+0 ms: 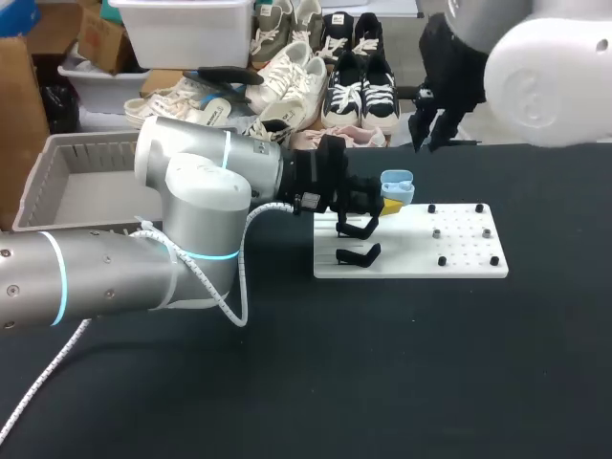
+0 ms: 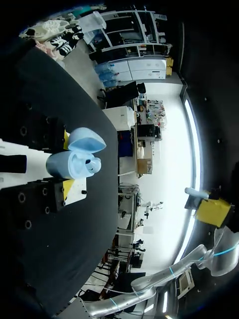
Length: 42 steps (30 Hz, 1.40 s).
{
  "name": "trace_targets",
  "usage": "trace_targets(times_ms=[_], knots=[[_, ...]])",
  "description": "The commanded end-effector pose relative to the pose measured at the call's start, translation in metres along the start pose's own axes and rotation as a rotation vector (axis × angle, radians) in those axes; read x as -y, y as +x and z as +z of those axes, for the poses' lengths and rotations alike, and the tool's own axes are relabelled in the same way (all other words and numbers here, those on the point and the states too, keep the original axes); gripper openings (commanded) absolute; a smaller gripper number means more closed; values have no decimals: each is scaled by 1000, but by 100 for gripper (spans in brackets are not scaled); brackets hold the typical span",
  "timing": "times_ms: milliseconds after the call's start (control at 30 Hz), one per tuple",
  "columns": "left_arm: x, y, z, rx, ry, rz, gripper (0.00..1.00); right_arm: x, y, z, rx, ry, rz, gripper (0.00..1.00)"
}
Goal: Pick up each earbud case from the left stands, insert the matching earbuds, close the lid, and place the case in the box.
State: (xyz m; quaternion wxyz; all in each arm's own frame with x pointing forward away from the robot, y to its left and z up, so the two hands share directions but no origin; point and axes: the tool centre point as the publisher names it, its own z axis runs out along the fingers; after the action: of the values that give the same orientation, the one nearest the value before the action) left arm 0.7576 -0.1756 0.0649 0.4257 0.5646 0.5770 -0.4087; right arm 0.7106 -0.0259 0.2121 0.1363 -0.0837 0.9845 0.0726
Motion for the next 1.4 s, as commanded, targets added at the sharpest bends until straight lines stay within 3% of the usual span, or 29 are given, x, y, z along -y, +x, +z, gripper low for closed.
trace_targets(times_ms=[33,133,367,600,1033,1400], knots=[[-1,0,0,1,0,0,0,-17,-8,-1,-81,65,-65,0],[-1,0,0,1,0,0,0,-24,-5,0,-67,114,-105,0],[-1,0,0,1,0,0,0,-28,-2,13,-60,112,-154,0],[-1,0,0,1,0,0,0,-20,-1,33,-69,-27,-144,0],[-1,0,0,1,0,0,0,-13,-9,57,-117,-164,-195,0],[-1,0,0,1,0,0,0,-10,-12,73,-149,-163,-200,0]])
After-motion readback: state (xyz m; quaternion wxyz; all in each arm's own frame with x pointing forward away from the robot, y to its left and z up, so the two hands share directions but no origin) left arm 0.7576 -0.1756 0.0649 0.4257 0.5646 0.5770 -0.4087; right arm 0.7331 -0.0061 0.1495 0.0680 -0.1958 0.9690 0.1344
